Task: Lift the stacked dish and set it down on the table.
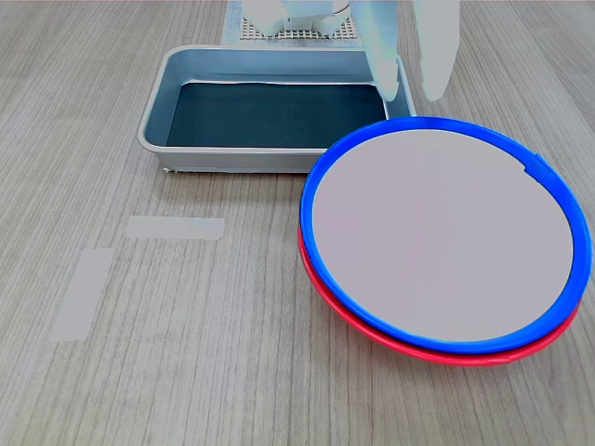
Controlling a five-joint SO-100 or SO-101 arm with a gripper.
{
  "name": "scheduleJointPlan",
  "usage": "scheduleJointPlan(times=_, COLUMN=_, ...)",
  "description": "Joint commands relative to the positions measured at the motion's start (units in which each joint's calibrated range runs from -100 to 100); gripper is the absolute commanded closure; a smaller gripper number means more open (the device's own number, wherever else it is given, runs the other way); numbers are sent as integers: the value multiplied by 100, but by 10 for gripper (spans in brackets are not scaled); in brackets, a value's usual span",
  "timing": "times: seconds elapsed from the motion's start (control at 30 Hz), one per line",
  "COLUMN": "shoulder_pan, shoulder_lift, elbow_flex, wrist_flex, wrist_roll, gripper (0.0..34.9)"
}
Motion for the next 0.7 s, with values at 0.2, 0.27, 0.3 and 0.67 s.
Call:
scheduleJointPlan(times=0.2, shoulder_pan=-188, shoulder_lift=1155, elbow_flex=-911, wrist_flex=-308, wrist_roll=-63, gripper=199)
scheduleJointPlan(times=0.27, shoulder_pan=-207, shoulder_lift=1342, elbow_flex=-1048, wrist_flex=-365, wrist_roll=-63, gripper=204)
scheduleJointPlan(times=0.3, shoulder_pan=-207, shoulder_lift=1428, elbow_flex=-1112, wrist_flex=-407, wrist_roll=-63, gripper=211)
scheduleJointPlan(times=0.67, shoulder_pan=-198, shoulder_lift=1607, elbow_flex=-1248, wrist_flex=-588, wrist_roll=-59, gripper=264)
